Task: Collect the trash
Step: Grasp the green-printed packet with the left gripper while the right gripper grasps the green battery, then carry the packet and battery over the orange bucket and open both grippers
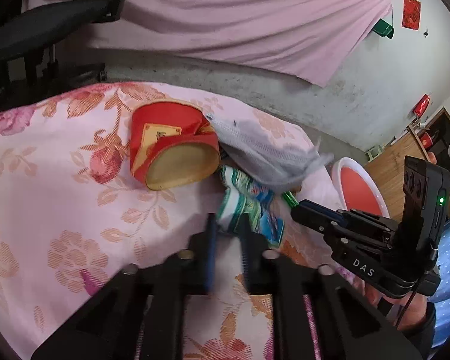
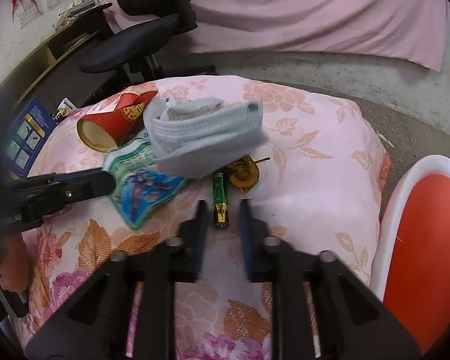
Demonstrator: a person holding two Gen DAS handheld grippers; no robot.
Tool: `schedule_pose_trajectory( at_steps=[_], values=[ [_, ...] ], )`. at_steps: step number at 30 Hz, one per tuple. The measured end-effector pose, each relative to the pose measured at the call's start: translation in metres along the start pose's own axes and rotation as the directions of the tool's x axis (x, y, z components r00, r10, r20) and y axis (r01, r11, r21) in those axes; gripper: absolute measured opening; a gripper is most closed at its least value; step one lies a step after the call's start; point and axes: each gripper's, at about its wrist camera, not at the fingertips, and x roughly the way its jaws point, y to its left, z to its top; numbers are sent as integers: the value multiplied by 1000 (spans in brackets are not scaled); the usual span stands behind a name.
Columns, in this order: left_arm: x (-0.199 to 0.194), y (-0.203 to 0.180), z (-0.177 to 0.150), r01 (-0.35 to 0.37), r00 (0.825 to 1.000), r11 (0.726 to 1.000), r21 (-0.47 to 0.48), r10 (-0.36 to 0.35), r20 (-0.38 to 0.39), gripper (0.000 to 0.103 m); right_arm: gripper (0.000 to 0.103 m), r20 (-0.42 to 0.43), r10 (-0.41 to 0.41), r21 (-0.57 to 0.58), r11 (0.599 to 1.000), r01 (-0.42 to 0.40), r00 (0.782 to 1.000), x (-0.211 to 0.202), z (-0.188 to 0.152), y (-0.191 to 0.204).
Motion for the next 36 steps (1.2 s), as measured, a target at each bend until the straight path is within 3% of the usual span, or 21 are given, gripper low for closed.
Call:
schedule_pose_trajectory(
  at_steps=[9, 16, 19, 22, 23, 28, 32, 36],
  values=[
    [-12, -14, -5, 65, 997, 998, 19, -65, 38, 0, 32, 44, 39, -16, 999, -38, 998, -20, -11, 1],
    [-35, -47, -23, -24, 989, 991, 134, 4, 149, 0, 32, 157, 43, -41, 998, -37, 987, -54, -32, 3],
    [-50, -67, -32, -76, 972, 977, 200, 27, 235, 0, 32, 278, 36, -47, 999, -24, 960, -81, -41, 5],
    [-60, -86, -36, -110, 949, 962, 249, 27, 315, 0, 32, 417, 33, -55, 998, -11, 908, -111, -47, 3],
    [-66, -96, -38, -126, 933, 954, 273, 21, 358, 0, 32, 448, 27, -57, 998, -2, 894, -118, -49, 3],
    [-85, -138, -47, -163, 865, 922, 352, -38, 501, 0, 32, 642, -29, -30, 998, 64, 766, -164, -62, -3],
    [-95, -171, -51, -176, 812, 892, 415, -107, 574, 0, 32, 733, -89, 14, 993, 117, 675, -189, -71, -11],
    [-97, -198, -54, -166, 774, 864, 476, -185, 605, 0, 32, 801, -181, 92, 979, 182, 571, -213, -84, -24]
  ],
)
